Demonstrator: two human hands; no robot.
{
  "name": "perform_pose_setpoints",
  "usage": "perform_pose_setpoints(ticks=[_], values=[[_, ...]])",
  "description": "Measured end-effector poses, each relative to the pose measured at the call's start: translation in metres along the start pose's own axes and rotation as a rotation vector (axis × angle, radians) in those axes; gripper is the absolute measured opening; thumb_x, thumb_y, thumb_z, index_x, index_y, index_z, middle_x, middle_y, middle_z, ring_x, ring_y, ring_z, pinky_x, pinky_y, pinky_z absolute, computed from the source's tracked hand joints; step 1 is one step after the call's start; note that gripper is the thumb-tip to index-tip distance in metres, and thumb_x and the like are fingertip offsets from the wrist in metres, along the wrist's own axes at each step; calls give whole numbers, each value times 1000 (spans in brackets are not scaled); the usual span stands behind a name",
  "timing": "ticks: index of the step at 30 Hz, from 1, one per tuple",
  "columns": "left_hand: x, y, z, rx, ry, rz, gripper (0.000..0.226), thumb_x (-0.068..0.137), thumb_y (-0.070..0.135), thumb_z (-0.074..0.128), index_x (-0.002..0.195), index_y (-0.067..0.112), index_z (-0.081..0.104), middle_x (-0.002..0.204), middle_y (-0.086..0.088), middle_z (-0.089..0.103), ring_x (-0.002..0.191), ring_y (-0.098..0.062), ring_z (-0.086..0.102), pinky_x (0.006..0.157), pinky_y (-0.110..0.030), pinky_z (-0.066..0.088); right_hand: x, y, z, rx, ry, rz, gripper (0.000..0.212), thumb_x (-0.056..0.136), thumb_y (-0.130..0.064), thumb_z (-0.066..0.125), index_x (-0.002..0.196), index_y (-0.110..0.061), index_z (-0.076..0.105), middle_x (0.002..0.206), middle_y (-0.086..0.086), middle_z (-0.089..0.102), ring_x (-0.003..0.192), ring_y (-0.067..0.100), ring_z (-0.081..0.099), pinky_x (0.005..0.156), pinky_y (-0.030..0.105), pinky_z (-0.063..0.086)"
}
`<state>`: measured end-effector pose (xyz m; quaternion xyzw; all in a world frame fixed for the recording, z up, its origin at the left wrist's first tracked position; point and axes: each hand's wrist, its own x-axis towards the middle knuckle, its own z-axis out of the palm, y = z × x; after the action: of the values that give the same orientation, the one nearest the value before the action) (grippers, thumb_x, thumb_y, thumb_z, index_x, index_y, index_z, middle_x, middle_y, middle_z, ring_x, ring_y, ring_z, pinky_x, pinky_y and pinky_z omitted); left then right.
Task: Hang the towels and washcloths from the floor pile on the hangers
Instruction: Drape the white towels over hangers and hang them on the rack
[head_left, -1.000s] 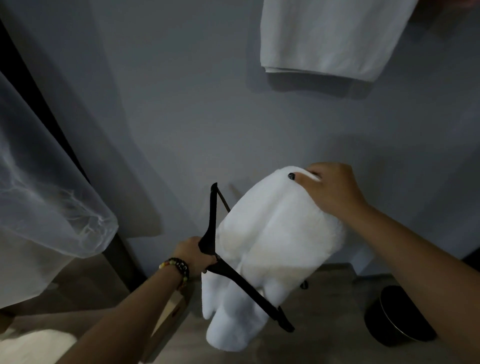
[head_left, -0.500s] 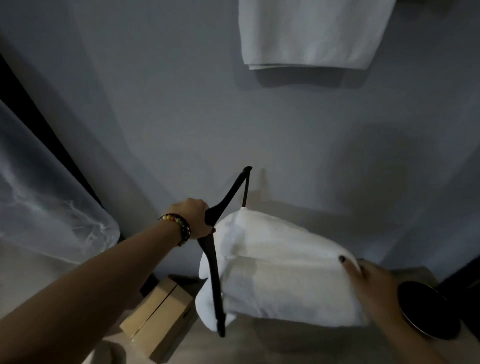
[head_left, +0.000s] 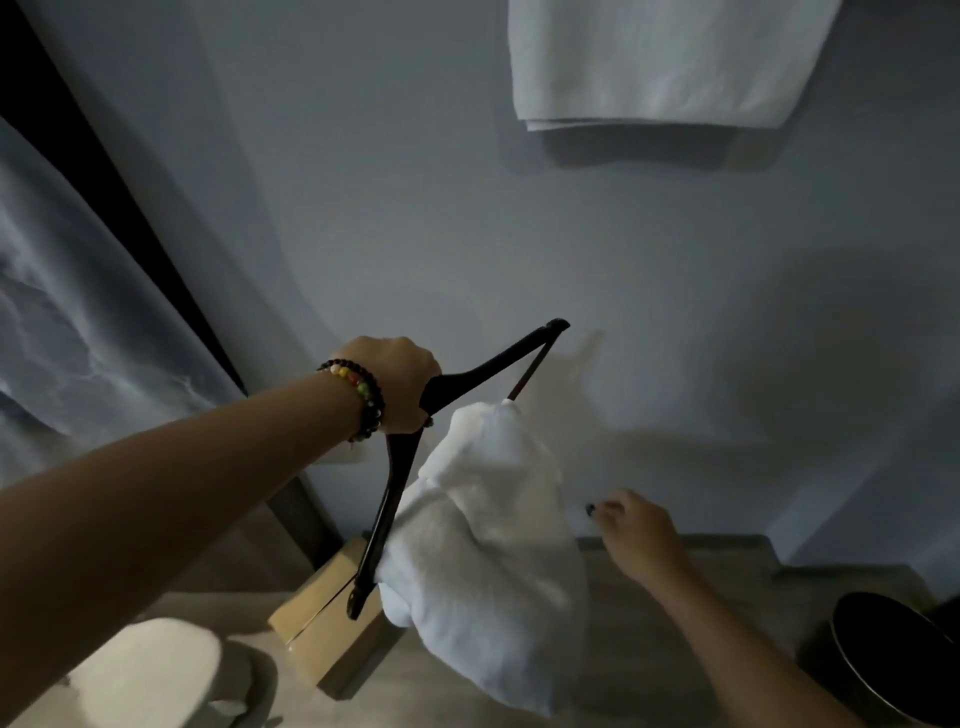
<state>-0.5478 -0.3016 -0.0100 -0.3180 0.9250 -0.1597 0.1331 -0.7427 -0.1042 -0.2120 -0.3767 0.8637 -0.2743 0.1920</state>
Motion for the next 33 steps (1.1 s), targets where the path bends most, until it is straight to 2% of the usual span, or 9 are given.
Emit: perform_pose_setpoints(ticks=[4,8,14,18,21,23,26,30,33], values=[[-5,-1,-21,85,-24,49,30,84,53,58,99,28,58,87,6,60,82,-18,61,67,-32,51,31,-87,-6,133,54,-286,26,94,-32,56,110,-13,60,108,2,60,97,19,60,77,28,47],[-14,-13,-41,131,-7,39,32,83,53,59,102,27,59,89,6,60,85,-19,61,68,-31,49,45,-136,3,216,27,-343,29,92,-37,55,109,-14,56,110,3,56,98,20,57,84,35,50],[-33,-35,-39,118,-25,6,30,83,52,58,101,28,59,82,8,56,81,-17,57,64,-29,45,56,-157,11,232,-66,-400,22,87,-32,63,73,-20,51,90,5,56,75,17,54,55,18,32],[-41,-35,-22,121,-40,8,32,85,49,58,107,26,58,76,8,49,80,-18,56,67,-31,47,54,-170,5,293,-1,-484,21,86,-17,66,72,-13,51,82,2,51,71,16,50,59,18,36],[-47,-37,-12,128,-47,27,34,86,48,57,112,26,55,82,7,52,80,-18,55,68,-31,48,59,-173,-13,461,168,-413,21,84,-13,67,71,-13,51,71,-3,51,61,7,47,56,11,35],[-48,-43,-14,113,-23,27,33,87,46,57,113,27,55,85,7,54,80,-17,55,66,-30,45,61,-163,-19,498,187,-328,24,85,-16,66,69,-15,49,67,-4,51,59,8,46,54,13,35],[-48,-51,-20,92,26,24,30,87,45,56,112,29,55,85,8,58,81,-16,57,63,-28,41,61,-144,-18,478,92,-208,31,88,-17,63,65,-14,43,63,1,47,57,15,42,54,21,35],[-45,-51,-28,98,91,29,28,86,46,56,110,31,56,87,8,61,80,-16,57,61,-28,38,55,-139,-24,836,-158,-15,25,93,-17,50,74,-6,62,73,12,65,63,25,61,62,35,48],[-43,-48,-34,101,123,56,26,86,46,56,108,33,56,86,9,61,79,-16,57,63,-28,40,52,-135,-29,731,-267,-73,23,89,-7,47,87,-14,68,74,5,67,64,19,62,56,30,47]])
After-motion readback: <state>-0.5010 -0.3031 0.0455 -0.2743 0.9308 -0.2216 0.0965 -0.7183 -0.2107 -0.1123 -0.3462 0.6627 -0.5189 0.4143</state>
